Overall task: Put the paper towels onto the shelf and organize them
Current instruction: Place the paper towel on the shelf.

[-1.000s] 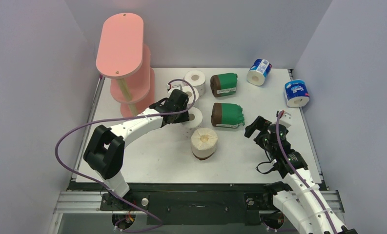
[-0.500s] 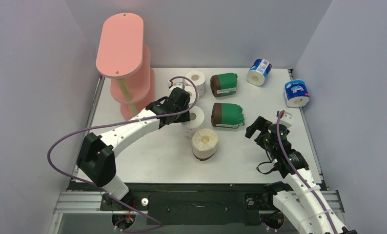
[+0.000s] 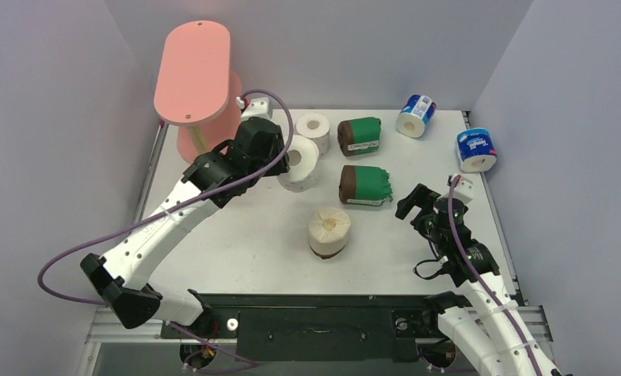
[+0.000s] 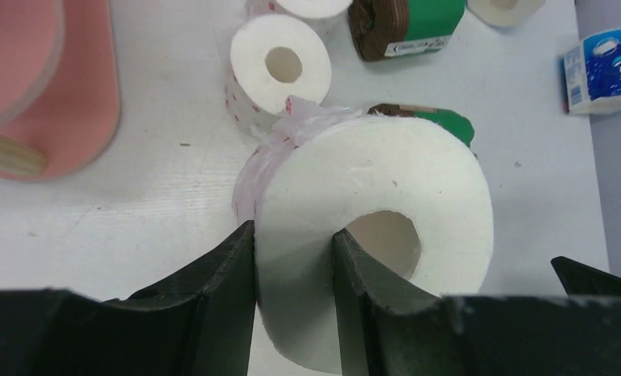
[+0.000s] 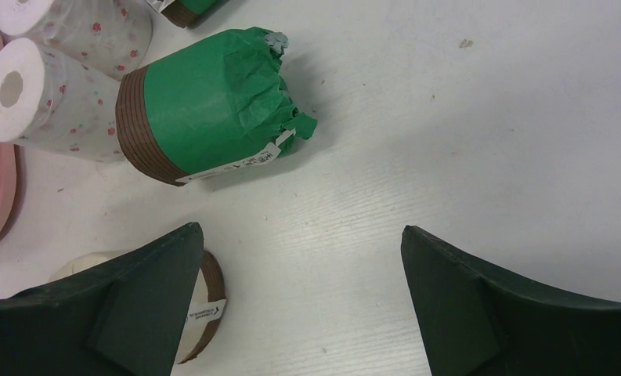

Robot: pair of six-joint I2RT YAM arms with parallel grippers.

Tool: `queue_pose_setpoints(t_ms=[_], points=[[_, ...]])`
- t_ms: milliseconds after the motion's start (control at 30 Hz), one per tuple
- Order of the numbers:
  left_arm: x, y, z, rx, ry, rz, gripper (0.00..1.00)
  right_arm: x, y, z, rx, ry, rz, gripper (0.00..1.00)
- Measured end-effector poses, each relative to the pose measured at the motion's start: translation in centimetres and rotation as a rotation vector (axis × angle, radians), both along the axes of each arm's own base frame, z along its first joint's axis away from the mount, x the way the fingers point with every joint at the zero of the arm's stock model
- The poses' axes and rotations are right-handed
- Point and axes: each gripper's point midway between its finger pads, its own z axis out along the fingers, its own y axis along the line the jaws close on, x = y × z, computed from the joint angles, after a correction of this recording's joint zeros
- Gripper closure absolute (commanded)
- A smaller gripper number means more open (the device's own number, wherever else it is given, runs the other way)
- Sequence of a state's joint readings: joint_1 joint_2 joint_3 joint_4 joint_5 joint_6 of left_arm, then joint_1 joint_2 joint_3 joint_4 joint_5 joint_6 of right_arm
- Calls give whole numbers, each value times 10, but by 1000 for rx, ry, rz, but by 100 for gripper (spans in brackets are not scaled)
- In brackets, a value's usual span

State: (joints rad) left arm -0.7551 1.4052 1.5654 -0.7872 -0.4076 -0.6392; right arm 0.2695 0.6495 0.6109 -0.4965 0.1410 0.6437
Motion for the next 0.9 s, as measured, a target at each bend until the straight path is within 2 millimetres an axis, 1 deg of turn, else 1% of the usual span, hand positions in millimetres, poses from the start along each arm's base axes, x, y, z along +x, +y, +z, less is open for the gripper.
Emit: queue_pose_setpoints(t_ms=[67, 367, 433, 533, 667, 900], points=[[-3, 11, 22, -2, -43, 18, 90, 0, 0, 1, 0, -2, 0, 7], [-10, 58, 108, -11, -238, 117, 89, 1, 0, 3, 2, -6, -1, 8], [-11, 71, 126, -11, -283, 149, 89, 1, 0, 3, 2, -6, 0, 8], [-12, 89, 148, -3, -339, 198, 89, 1, 0, 3, 2, -6, -1, 8], [-12, 113, 168, 30, -393, 265, 89, 1, 0, 3, 2, -6, -1, 8], [-12, 143, 192, 84, -460, 357, 89, 1, 0, 3, 2, -6, 0, 8]])
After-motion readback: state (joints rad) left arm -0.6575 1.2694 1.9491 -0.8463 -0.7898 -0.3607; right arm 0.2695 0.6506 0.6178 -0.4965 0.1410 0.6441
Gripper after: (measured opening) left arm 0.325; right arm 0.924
